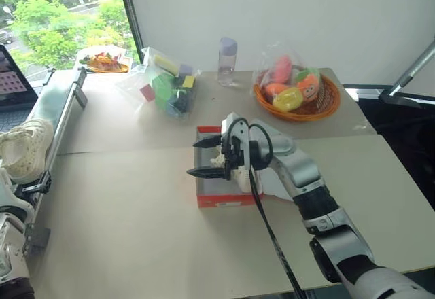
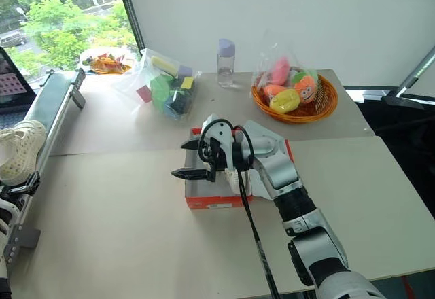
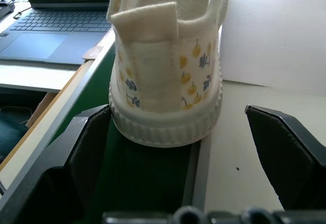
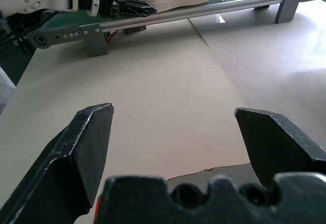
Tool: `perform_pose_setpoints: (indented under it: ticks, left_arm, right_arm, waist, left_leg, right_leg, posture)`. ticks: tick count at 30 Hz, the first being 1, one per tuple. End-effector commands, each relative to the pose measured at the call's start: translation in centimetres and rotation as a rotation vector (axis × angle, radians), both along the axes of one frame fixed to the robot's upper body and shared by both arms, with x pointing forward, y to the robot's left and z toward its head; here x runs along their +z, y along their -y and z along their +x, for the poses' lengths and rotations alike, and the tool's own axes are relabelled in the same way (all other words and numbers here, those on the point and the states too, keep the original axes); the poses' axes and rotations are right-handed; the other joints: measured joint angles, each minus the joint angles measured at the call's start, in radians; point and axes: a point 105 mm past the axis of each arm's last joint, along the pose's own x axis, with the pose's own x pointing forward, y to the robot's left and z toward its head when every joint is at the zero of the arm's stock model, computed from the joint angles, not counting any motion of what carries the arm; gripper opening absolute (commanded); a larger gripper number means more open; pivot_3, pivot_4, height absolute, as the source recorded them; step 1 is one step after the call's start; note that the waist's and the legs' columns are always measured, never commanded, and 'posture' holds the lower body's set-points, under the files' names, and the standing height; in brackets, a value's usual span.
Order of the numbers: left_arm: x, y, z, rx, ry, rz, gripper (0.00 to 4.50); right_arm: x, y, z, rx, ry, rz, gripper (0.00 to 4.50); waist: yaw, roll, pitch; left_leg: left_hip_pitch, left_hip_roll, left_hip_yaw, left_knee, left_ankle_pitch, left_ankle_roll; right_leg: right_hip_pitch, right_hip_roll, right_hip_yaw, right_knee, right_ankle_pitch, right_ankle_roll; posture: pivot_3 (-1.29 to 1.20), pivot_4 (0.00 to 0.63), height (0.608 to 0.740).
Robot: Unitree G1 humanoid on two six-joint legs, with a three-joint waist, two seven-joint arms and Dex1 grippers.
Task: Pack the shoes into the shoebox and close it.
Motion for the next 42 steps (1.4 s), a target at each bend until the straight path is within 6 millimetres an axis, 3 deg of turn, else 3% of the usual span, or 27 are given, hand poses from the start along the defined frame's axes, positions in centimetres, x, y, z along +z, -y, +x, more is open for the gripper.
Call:
perform_pose_setpoints:
  ticks: [1, 2, 8, 12, 15, 18, 20, 25, 29, 37, 42]
  left_arm:
    - [-0.6, -0.5, 0.0, 0.032, -0.029, -0.021, 4.50]
    - [-1.2, -0.5, -0.1, 0.036, -0.044, -0.044, 4.50]
    - [-1.1, 0.1, 0.2, 0.025, -0.012, -0.065, 3.08]
    - [0.1, 0.8, 0.7, -0.003, 0.025, -0.035, 2.94]
    - [2.2, 2.2, 1.7, -0.058, 0.074, 0.039, 2.92]
    - [5.7, 6.1, 3.6, -0.211, 0.179, 0.064, 2.92]
    - [7.0, 9.1, 4.6, -0.308, 0.210, 0.065, 2.92]
    - [8.5, 15.3, 6.1, -0.488, 0.227, 0.086, 2.92]
    - [9.3, 21.7, 7.2, -0.668, 0.248, 0.064, 2.92]
    - [9.8, 29.7, 7.3, -0.878, 0.269, -0.015, 2.92]
    - [8.7, 32.1, 7.0, -0.958, 0.238, -0.025, 2.92]
  right_arm:
    - [1.4, -0.1, -0.3, 0.012, 0.053, 0.020, 4.49]
    - [1.5, 0.0, -0.3, 0.011, 0.055, 0.018, 4.49]
    - [1.5, 0.0, -0.2, 0.008, 0.061, 0.010, 4.50]
    - [1.4, 0.0, -0.2, 0.011, 0.061, 0.008, 4.50]
    - [1.5, -0.1, -0.2, 0.009, 0.055, 0.016, 4.50]
    - [3.1, 0.0, 0.2, -0.017, -0.034, 0.117, 4.50]
    - [4.2, 0.4, 1.3, -0.080, -0.128, 0.181, 4.50]
    - [6.0, 1.6, 4.2, -0.260, -0.343, 0.306, 4.50]
    - [7.0, 2.5, 6.2, -0.395, -0.556, 0.425, 4.50]
    - [6.6, 3.2, 7.0, -0.501, -0.730, 0.495, 4.50]
    - [7.0, 3.7, 7.2, -0.522, -0.739, 0.528, 4.50]
  waist:
    - [0.001, 0.000, 0.000]
    - [0.001, 0.000, 0.000]
    - [0.005, 0.002, -0.001]
    - [0.013, 0.002, -0.001]
    - [0.023, 0.001, -0.001]
    - [0.031, -0.001, -0.002]
    - [0.032, -0.003, -0.002]
    - [0.019, -0.003, -0.002]
    - [0.012, -0.003, -0.002]
    - [0.010, -0.003, -0.002]
    - [0.009, -0.003, -0.002]
  left_leg:
    - [0.000, 0.000, 0.000, 0.000, 0.000, 0.000]
    - [0.000, 0.000, 0.000, 0.000, 0.000, 0.000]
    - [0.002, 0.000, 0.000, 0.000, 0.000, 0.000]
    - [0.002, 0.000, 0.000, 0.000, 0.001, -0.002]
    - [0.002, 0.000, 0.000, 0.000, 0.002, -0.003]
    - [0.000, 0.000, 0.000, 0.000, 0.003, -0.004]
    - [-0.001, 0.000, -0.001, 0.001, 0.004, -0.005]
    - [-0.001, 0.000, -0.001, 0.001, 0.004, -0.004]
    - [-0.002, 0.001, -0.001, 0.000, 0.004, -0.004]
    - [-0.005, 0.000, -0.002, 0.000, 0.005, -0.003]
    - [-0.006, 0.000, -0.002, 0.000, 0.005, -0.003]
  right_leg:
    - [0.000, 0.000, 0.000, 0.000, 0.000, 0.000]
    - [0.000, 0.000, 0.000, 0.000, 0.000, 0.000]
    - [0.001, 0.000, 0.000, 0.001, 0.000, 0.000]
    - [0.001, 0.000, 0.000, 0.001, 0.001, -0.002]
    - [0.001, 0.000, -0.001, 0.001, 0.001, -0.002]
    - [0.001, 0.000, -0.002, 0.001, 0.002, -0.002]
    - [0.001, 0.000, -0.002, 0.001, 0.003, -0.001]
    - [0.000, 0.000, -0.002, 0.000, 0.004, -0.002]
    - [0.000, 0.001, -0.001, 0.000, 0.004, -0.002]
    - [-0.002, 0.002, 0.000, -0.001, 0.004, -0.001]
    - [-0.002, 0.002, 0.000, -0.001, 0.004, 0.000]
  posture:
    - [0.00, 0.150, 0.740]
    - [0.00, 0.150, 0.740]
    - [0.00, 0.150, 0.740]
    - [0.00, 0.150, 0.740]
    - [0.00, 0.150, 0.740]
    - [0.00, 0.150, 0.740]
    - [0.00, 0.150, 0.740]
    - [0.00, 0.150, 0.740]
    - [0.00, 0.150, 0.740]
    - [0.00, 0.150, 0.740]
    - [0.00, 0.150, 0.740]
